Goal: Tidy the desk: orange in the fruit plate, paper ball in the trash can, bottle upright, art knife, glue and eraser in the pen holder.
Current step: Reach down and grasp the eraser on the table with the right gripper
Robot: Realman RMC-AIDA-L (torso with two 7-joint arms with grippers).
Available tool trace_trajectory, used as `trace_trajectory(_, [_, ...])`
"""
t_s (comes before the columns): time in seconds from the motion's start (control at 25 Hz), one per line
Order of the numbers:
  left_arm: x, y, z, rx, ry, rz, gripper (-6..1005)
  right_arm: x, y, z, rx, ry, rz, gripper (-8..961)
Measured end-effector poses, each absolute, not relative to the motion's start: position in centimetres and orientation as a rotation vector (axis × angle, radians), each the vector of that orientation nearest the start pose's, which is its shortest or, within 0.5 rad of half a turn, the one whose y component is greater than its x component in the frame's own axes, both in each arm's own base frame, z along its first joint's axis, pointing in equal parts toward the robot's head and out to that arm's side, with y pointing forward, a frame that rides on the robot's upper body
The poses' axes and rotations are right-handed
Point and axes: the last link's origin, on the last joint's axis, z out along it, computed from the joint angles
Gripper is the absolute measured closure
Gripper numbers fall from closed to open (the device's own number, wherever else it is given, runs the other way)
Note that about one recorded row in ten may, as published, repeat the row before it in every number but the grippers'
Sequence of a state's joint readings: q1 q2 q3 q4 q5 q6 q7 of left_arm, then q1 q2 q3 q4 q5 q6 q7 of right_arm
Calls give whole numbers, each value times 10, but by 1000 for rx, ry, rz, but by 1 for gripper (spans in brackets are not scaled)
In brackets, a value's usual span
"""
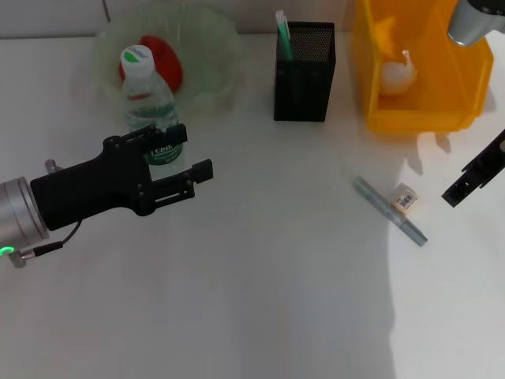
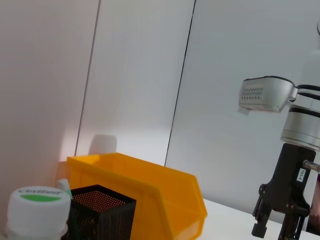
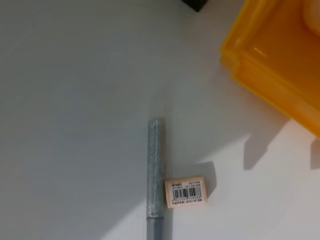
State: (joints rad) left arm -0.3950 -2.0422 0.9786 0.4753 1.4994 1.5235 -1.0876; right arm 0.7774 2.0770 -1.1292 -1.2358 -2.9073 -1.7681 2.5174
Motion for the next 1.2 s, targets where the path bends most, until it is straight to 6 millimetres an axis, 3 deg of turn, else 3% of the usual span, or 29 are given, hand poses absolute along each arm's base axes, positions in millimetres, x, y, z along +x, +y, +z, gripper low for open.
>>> trace_trajectory(0.24, [-276,297,-13,-2562,-507,-973,256,200,370,46,-2651,686,-745,253])
trace_trajectory(0.44, [-276,296,-13,-2566,-517,-988,256,206,366,57,-2854,199,-527,252])
trace_trajectory(0.52, [-274,292,-13,-2579,-513,-1015,256,212,370,62,-2870,73,-543,253])
trace_trajectory(0.88, [-271,286,-13,-2585,-516,-1061,256,224,378,61,-3061,-202,-785,254])
trace_trajectory(1.2, [-267,287,-14,-2569,-531,-1101,256,223,381,30,-3053,-601,-817,255])
